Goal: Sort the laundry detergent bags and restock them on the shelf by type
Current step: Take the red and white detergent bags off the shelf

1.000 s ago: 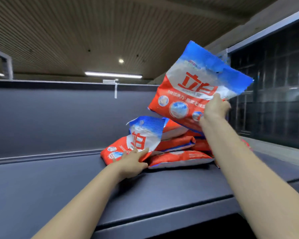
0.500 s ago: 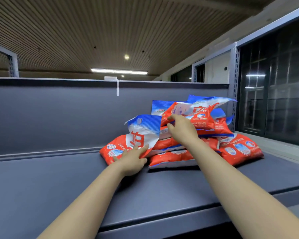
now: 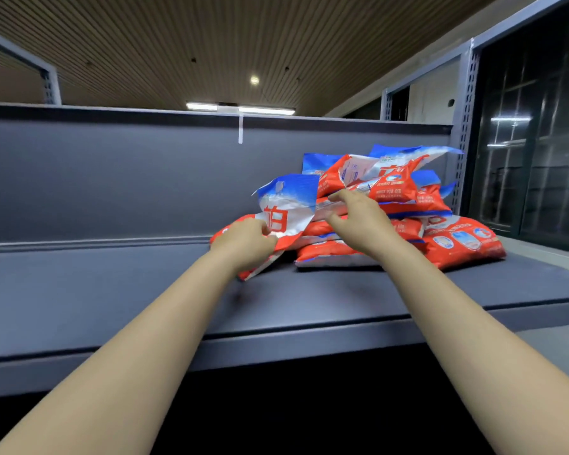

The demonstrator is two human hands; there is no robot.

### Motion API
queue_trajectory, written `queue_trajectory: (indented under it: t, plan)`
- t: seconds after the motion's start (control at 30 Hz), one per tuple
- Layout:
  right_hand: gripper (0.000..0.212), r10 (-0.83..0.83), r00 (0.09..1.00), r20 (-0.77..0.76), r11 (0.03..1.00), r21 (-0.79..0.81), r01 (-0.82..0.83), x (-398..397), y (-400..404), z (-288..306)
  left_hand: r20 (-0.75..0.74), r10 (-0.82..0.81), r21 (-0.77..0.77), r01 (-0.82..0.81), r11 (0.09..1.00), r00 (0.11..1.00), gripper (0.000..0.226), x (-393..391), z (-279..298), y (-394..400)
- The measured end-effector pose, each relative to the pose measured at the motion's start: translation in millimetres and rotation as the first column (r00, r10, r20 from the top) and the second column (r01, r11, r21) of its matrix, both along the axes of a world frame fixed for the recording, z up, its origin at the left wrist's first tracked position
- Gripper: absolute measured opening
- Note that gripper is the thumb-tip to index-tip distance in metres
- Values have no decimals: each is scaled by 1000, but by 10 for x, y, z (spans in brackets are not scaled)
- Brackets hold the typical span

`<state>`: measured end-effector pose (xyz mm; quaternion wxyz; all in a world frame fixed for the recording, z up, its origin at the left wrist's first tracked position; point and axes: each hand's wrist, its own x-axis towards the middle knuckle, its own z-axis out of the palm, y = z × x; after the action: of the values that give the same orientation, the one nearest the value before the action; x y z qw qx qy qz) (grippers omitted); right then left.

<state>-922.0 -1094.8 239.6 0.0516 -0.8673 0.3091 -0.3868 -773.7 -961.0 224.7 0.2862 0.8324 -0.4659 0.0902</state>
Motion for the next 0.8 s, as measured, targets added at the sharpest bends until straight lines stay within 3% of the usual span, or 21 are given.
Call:
queue_trajectory:
  t: [0.27, 0.43, 0.8]
  plan:
    - [44, 93, 986, -138, 996, 16, -92, -196, 636, -189, 77, 154, -73, -148, 986, 985, 28, -138, -42, 739]
    - [42, 189, 966, -174, 982, 23, -188, -232, 1147, -285, 28, 189, -90, -185, 979, 982, 32, -141, -104, 1389]
    - [47, 430, 863, -266, 903, 141, -406, 101, 2630, -619, 33, 337, 46, -338, 940, 941, 29, 192, -470, 3252]
